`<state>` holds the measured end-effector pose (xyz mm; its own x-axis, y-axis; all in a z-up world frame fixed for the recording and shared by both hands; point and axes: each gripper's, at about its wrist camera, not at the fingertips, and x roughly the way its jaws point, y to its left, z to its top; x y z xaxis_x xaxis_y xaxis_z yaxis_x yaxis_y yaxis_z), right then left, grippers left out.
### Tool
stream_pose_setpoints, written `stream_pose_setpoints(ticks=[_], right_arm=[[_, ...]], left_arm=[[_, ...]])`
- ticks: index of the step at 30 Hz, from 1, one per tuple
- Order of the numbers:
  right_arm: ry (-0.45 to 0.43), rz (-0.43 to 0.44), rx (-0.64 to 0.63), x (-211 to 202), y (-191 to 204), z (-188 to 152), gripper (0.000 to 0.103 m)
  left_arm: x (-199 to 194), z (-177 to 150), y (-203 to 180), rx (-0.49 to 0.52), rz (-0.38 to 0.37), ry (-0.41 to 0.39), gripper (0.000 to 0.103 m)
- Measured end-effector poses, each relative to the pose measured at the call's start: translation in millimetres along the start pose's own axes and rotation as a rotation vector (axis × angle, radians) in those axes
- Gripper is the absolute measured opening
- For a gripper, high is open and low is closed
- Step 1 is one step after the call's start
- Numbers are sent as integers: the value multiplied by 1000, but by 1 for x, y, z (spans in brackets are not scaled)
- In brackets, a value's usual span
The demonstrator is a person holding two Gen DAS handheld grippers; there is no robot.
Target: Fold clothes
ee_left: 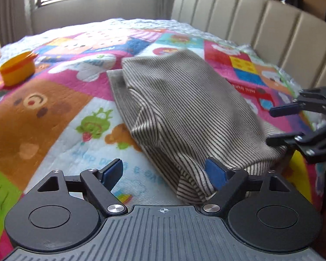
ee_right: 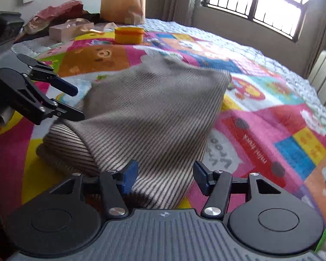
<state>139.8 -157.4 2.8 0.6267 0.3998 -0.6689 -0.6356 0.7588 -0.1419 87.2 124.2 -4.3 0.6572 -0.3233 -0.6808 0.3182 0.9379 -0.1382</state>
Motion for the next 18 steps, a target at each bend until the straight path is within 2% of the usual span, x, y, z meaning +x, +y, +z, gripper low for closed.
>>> stream_pose_setpoints(ticks=[1,2,4,5,9,13,18], right_arm=[[-28,25,-35,-12,7,4,62],[-37,45,-96,-16,18,4,72],[-55,83,-218,-25,41,3,79],[-62,99,-279,-28,53,2,79],[-19,45,-475,0,92,-18,79],[-65,7,-519,7,101,-20,81],[-35,3,-310,14,73,-2,75]], left_arm=[[-5,1,4,-22,1,-5,92],[-8,2,6,-31,6,-10,93],[-13,3,6,-25,20,-20,94],[-14,3,4,-22,24,-23,94],[-21,4,-2,-12,30,-31,95],[-26,5,-5,3,38,-42,98],[-29,4,-6,10,41,-45,99]])
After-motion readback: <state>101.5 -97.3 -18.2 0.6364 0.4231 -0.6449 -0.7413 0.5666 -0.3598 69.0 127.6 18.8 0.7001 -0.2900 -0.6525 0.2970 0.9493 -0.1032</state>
